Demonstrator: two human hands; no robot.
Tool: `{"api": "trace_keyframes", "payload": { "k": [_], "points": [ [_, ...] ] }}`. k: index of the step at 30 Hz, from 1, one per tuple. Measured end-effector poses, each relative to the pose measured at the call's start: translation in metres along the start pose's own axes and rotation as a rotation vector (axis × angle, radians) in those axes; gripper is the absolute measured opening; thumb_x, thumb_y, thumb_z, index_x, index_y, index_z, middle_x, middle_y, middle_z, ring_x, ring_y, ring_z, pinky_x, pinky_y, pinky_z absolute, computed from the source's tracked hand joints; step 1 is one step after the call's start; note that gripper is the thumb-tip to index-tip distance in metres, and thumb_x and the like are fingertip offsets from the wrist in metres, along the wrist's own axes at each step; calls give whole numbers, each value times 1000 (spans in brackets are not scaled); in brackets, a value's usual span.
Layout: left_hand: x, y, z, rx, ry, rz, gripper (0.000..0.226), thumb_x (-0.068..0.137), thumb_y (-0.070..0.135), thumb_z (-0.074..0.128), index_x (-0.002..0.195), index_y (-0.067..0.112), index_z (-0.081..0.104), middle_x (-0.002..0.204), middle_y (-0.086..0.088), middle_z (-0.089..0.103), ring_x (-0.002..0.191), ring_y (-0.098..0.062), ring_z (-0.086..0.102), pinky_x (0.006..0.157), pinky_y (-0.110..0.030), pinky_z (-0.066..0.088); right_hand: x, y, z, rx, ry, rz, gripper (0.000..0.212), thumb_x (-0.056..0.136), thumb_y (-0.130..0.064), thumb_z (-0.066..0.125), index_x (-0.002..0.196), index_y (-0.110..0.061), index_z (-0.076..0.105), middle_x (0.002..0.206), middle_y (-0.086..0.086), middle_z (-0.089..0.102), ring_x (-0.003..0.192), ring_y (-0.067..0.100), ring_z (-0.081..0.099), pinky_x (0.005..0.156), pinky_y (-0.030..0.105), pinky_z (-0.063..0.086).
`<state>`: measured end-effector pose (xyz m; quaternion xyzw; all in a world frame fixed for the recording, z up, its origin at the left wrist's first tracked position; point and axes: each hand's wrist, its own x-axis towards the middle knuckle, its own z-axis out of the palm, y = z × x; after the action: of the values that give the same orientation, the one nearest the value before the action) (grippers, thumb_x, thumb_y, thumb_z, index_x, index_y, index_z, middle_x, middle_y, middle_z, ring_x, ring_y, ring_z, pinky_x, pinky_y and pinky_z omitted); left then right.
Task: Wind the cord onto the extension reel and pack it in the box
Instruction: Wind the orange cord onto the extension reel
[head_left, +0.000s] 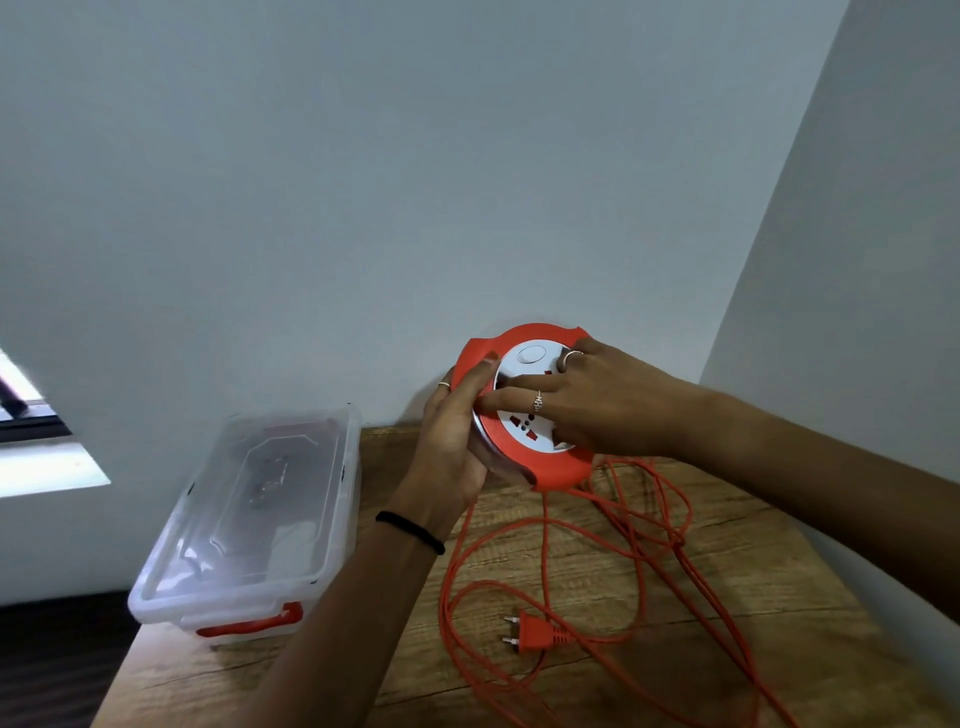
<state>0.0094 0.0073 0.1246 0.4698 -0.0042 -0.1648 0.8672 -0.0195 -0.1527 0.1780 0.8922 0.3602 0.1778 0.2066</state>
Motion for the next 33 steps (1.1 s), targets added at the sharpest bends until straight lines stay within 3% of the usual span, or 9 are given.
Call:
{"api": "trace_keyframes", "payload": {
  "k": [6, 8, 10, 13, 21, 25, 28, 31, 33],
  "points": [
    [2, 3, 2, -7, 72, 34, 46, 85, 26, 66, 125, 5, 58, 105, -20, 71, 75, -28, 73, 56, -33, 57, 7, -7, 4, 56, 163, 75, 72, 58, -14, 54, 126, -33, 43, 99, -10, 69, 46, 24, 32, 48, 25, 28],
    [3, 4, 1, -19, 92, 50, 48, 85, 26, 66, 127, 5, 56, 106, -20, 71, 75, -28, 73, 56, -33, 57, 10, -13, 4, 94, 219, 159, 66, 57, -18, 53, 121, -34, 50, 94, -10, 70, 49, 20, 26, 46, 19, 15],
    [5, 2, -1, -25, 86, 78, 45, 88, 25, 64, 128, 5, 56, 109, -20, 70, 85, -30, 73, 65, -38, 59, 12, -20, 0, 165, 232, 329, 62, 63, -24, 55, 124, -32, 53, 88, -9, 69, 51, 23, 37, 46, 19, 9],
    [3, -6, 4, -91, 55, 111, 43, 88, 26, 63, 126, 6, 59, 116, -20, 67, 104, -36, 66, 88, -51, 54, 22, -26, -6, 431, 136, 696, 63, 70, -33, 65, 129, -28, 44, 90, -7, 63, 82, 28, 61, 55, 25, 27],
    [-6, -24, 19, -14, 164, 262, 32, 90, 25, 62, 122, 20, 59, 109, -8, 72, 96, -27, 70, 80, -44, 59, 38, -26, 13, 1098, 278, 1323, 84, 59, -44, 82, 120, -10, 36, 109, 5, 60, 102, 31, 62, 76, 40, 55],
    [-4, -17, 16, -43, 174, 232, 31, 91, 25, 61, 120, 16, 61, 107, -11, 72, 95, -31, 70, 79, -45, 59, 24, -26, 9, 1057, 245, 1095, 64, 77, -44, 73, 127, -18, 41, 126, 5, 61, 114, 28, 57, 86, 37, 50],
    [0, -8, 10, -64, 188, 193, 30, 90, 25, 62, 117, 13, 63, 106, -14, 72, 91, -32, 71, 71, -41, 61, -2, -20, -1, 603, 164, 745, 45, 92, -28, 54, 136, -31, 44, 129, 0, 60, 109, 29, 59, 83, 38, 48],
    [2, -4, 7, -82, 178, 168, 33, 90, 25, 61, 121, 12, 62, 107, -14, 72, 93, -33, 70, 69, -41, 61, -20, -6, -1, 313, -3, 507, 64, 91, -15, 48, 142, -49, 30, 139, -6, 49, 89, 29, 64, 65, 35, 49],
    [1, -5, 7, -87, 165, 154, 35, 90, 24, 61, 122, 10, 61, 108, -15, 72, 95, -34, 70, 72, -43, 60, -22, -1, 1, 222, -124, 378, 79, 87, -6, 50, 143, -54, 23, 146, 1, 44, 63, 24, 57, 47, 28, 34]
  ]
}}
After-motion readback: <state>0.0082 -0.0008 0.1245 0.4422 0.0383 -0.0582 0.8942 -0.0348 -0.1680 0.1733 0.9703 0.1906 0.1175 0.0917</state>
